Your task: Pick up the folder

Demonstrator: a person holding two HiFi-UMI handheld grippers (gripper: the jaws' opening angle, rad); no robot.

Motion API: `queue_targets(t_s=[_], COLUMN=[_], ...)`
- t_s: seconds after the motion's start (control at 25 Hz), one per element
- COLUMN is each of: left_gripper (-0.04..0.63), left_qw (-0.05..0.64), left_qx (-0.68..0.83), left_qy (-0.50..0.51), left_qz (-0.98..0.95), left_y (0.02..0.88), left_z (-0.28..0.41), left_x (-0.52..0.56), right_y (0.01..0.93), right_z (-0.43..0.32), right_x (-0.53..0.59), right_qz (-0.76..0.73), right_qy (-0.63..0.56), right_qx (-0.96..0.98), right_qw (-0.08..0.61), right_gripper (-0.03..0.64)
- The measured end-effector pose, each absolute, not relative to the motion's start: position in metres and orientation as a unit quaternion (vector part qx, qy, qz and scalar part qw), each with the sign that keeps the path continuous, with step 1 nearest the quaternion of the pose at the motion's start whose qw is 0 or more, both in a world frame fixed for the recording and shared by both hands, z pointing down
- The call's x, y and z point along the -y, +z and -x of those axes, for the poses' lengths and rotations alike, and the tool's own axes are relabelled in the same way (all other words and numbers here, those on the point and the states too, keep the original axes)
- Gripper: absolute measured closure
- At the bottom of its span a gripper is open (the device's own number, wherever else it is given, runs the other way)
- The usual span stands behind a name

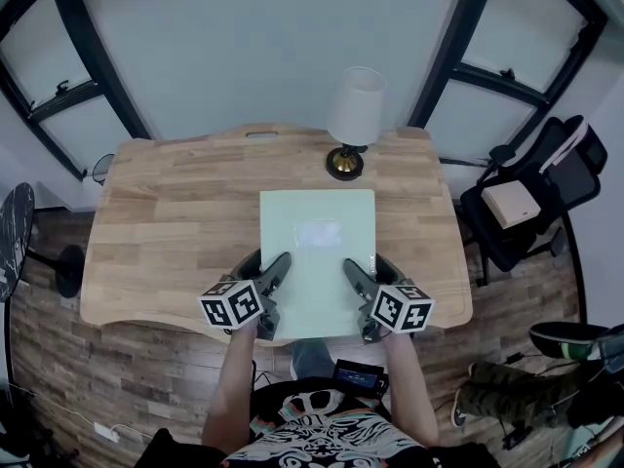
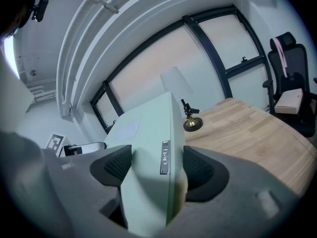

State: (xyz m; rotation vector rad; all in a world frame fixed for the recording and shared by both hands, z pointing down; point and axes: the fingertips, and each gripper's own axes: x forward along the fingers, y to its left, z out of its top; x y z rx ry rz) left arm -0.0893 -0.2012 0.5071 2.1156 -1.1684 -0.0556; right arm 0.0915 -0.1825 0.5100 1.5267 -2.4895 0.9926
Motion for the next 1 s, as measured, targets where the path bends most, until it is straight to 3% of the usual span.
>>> queue_targets(t_s=[1.0], left_gripper=[0.287], left_qw=[0.350], left_qx=[0.448], left_qy=[-0.017], left_qz=[-0.822], left_y=[0.5051], left_z=[0.0825], left_x=[0.2026], right_y=[0.5118], right_z=[-0.0985], right_x=[0.1786], right_qz=[-0.500], right_qy=[0.330], right_qx=[0.800], right_qw=[0.025], right_gripper=[0.299])
